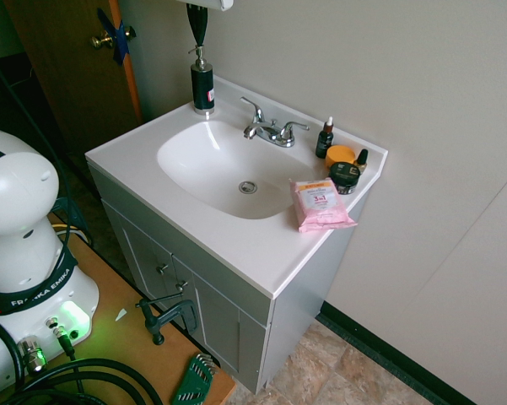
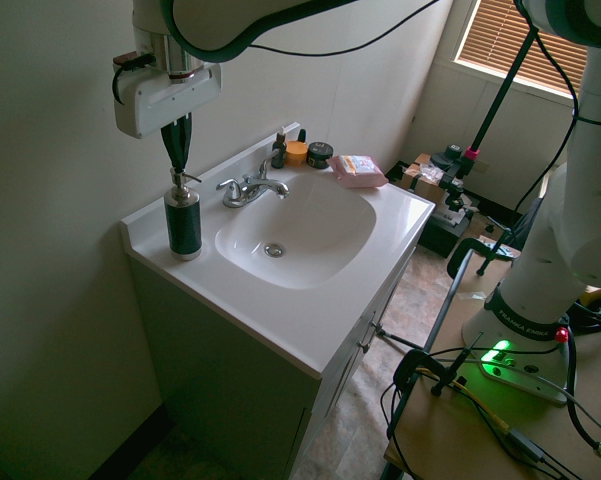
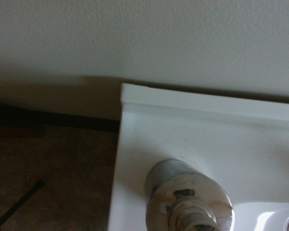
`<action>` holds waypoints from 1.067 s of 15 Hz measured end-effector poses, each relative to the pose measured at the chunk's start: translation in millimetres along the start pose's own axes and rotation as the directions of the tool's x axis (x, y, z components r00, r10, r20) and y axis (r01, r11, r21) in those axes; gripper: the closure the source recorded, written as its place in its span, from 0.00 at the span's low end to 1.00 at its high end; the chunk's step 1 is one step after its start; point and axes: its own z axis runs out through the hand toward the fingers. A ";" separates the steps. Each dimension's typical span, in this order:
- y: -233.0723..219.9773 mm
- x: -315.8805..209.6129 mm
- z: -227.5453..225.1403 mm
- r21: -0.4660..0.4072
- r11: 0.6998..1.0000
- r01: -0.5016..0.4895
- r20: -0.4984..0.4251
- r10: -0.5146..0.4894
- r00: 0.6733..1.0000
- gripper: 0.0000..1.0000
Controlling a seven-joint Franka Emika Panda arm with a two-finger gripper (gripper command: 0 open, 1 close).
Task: Push the sanitizer
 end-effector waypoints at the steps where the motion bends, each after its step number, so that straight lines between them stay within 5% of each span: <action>1: 0.3 -0.1 0.5 0.000 1.000 0.000 0.000 0.000 1.000 1.00; 11: -0.4 -15.9 9.9 0.050 0.999 -0.008 0.026 0.007 1.000 1.00; 12: 2.6 -11.4 -0.3 0.078 0.997 -0.016 0.035 0.014 0.999 0.00; 16: 70.8 23.6 -75.9 0.180 0.982 -0.064 0.043 0.057 0.997 0.00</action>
